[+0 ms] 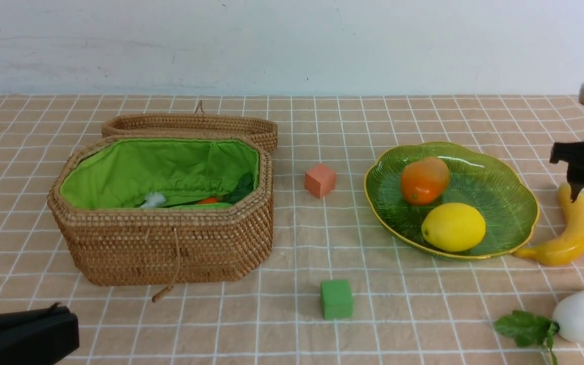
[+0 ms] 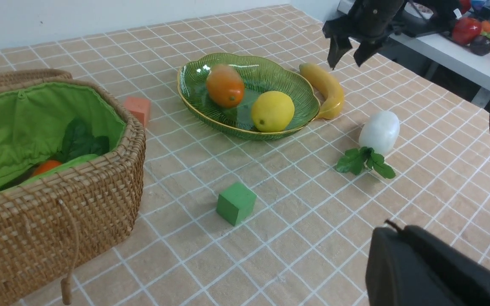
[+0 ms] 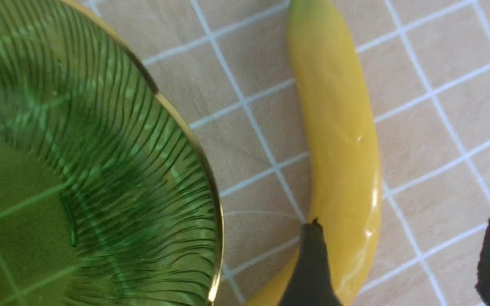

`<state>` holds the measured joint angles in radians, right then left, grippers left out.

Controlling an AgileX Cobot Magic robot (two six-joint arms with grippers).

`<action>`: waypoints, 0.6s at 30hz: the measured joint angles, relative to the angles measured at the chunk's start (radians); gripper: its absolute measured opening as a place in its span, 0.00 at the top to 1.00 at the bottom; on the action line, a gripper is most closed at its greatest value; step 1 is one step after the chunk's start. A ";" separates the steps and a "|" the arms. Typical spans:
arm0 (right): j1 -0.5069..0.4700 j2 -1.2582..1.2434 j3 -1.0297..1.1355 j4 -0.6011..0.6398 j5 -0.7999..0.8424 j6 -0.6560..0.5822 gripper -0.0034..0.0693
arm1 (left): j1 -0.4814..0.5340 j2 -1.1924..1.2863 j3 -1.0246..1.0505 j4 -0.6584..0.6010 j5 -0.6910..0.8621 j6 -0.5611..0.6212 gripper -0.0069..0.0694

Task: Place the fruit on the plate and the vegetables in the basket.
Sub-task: Use the right arm to grab a banana and put it into the right plate

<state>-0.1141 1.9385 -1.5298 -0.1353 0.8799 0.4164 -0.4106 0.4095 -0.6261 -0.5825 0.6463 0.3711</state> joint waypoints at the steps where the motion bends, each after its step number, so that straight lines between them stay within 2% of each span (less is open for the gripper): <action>1: -0.003 0.004 0.000 0.006 -0.002 -0.004 0.26 | 0.000 0.000 0.000 0.000 -0.001 0.000 0.92; 4: -0.042 0.069 0.000 0.068 -0.041 -0.021 0.25 | 0.000 0.000 0.000 0.000 -0.002 0.000 0.92; 11: -0.055 0.155 0.000 0.077 -0.059 -0.049 0.25 | 0.000 0.000 0.000 -0.005 -0.002 0.000 0.92; 15: -0.055 0.166 -0.001 0.092 -0.079 -0.098 0.33 | 0.000 0.000 0.000 -0.008 -0.002 0.000 0.92; 17: -0.055 0.167 -0.002 0.096 -0.082 -0.122 0.46 | 0.000 0.000 0.000 -0.008 -0.002 0.000 0.92; 18: -0.055 0.167 -0.002 0.095 -0.082 -0.124 0.47 | 0.000 0.000 0.000 -0.008 -0.002 0.000 0.92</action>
<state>-0.1687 2.1051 -1.5314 -0.0403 0.7978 0.2927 -0.4106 0.4095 -0.6261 -0.5901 0.6443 0.3711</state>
